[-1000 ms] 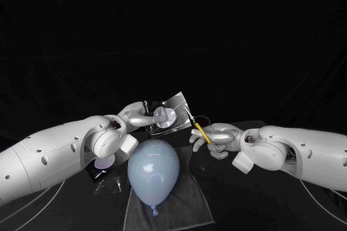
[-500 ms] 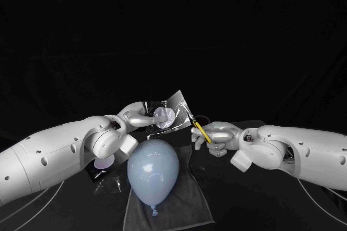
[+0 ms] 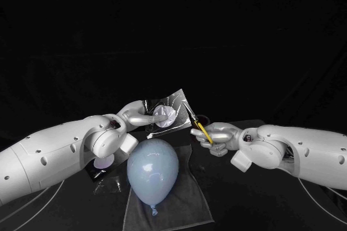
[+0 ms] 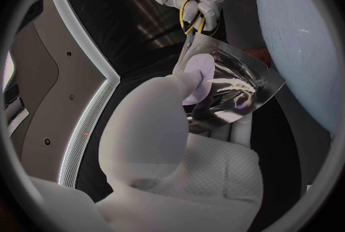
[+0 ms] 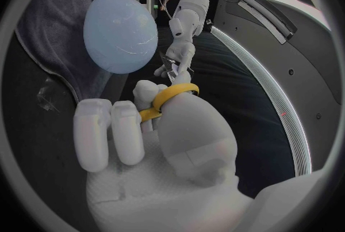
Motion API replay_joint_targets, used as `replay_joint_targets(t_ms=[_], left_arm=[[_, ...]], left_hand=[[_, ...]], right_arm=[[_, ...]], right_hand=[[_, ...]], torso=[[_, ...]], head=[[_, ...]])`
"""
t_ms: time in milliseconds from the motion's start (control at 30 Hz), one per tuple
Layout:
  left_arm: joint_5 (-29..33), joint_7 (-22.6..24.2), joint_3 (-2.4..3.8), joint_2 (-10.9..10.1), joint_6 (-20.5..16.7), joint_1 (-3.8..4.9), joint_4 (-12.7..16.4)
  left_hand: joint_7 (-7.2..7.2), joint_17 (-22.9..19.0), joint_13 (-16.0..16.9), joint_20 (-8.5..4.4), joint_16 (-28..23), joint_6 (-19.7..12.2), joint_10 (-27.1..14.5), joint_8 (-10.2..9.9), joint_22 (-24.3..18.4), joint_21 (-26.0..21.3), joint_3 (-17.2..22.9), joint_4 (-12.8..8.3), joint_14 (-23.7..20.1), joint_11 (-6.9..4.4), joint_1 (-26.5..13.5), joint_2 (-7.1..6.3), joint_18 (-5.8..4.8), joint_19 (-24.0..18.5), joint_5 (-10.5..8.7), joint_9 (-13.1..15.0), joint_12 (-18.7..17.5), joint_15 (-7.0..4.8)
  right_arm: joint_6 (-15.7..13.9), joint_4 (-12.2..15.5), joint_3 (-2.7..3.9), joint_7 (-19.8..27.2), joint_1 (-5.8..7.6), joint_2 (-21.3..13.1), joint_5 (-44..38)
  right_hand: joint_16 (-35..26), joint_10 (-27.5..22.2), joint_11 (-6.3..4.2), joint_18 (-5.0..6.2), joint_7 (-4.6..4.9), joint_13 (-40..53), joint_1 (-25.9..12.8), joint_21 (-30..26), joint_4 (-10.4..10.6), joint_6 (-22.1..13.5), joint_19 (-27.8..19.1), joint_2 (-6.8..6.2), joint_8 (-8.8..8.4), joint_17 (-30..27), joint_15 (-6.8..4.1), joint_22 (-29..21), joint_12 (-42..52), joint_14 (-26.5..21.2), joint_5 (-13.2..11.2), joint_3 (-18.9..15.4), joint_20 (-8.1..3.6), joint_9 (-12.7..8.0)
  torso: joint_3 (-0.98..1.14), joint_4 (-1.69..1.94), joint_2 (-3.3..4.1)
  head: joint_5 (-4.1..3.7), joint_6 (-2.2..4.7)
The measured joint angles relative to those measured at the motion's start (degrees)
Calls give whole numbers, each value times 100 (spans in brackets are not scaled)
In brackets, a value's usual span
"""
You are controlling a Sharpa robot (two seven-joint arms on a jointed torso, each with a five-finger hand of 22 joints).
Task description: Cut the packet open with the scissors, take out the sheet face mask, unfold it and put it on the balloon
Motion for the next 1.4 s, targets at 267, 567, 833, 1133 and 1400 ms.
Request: replay_joint_targets(t_ms=[267,567,833,1133,1400], left_arm=[[-3,2,-7,-7,-11,-9,-11],[-168,18,-7,-14,-36,-12,-7],[-427,89,-7,-15,-69,-15,15],[-647,182,-9,-30,-151,-22,22],[-949,304,-7,-34,-247,-28,55]], left_hand=[[-1,0,0,0,-22,-1,0,-7,0,0,0,0,0,0,2,6,0,0,0,0,0,0],[-3,-1,0,0,-22,-6,0,-20,0,0,0,0,0,0,-13,34,-1,0,0,0,0,0],[-1,-2,0,0,-22,22,-1,6,0,0,8,-8,0,1,-6,40,-4,0,-21,0,0,0],[-1,-3,0,0,-22,22,-1,6,0,0,0,-32,0,1,-6,40,25,0,0,0,0,0],[-1,4,0,0,-22,21,-2,6,0,0,6,-37,0,2,-7,39,24,0,0,0,0,0]], right_arm=[[-10,-4,9,26,7,-2,12],[-36,6,9,156,7,8,70],[-54,22,9,234,7,30,95],[-63,38,12,286,13,27,119],[-70,27,10,300,57,46,135]], right_hand=[[-126,55,-257,-1,-82,-1755,-53,-298,0,-718,111,-290,-2086,-2,-1,-1,-1665,0,0,0,79,-1112],[-137,-301,135,13,443,-3335,-156,-443,0,-1135,148,-499,-3787,0,0,-5,-3649,-1,0,1,467,-2198],[-260,-624,369,29,667,-4044,-247,-843,0,-1260,140,-589,-4179,3,1,-3,-4412,0,0,1,625,-2451],[-379,-821,451,160,742,-4435,-293,-1279,0,-1274,89,-635,-4266,3,75,0,-4723,-11,0,1,735,-2500],[-414,-864,494,159,744,-4576,-334,-1462,16,-1275,4,-676,-4299,-2,95,0,-4805,9,0,18,753,-2504]], torso=[[0,1,0],[-1,-3,1],[2,-3,1],[0,-3,1],[-4,-1,-1]], head=[[1,28],[2,47],[2,57],[-8,71],[-18,87]])
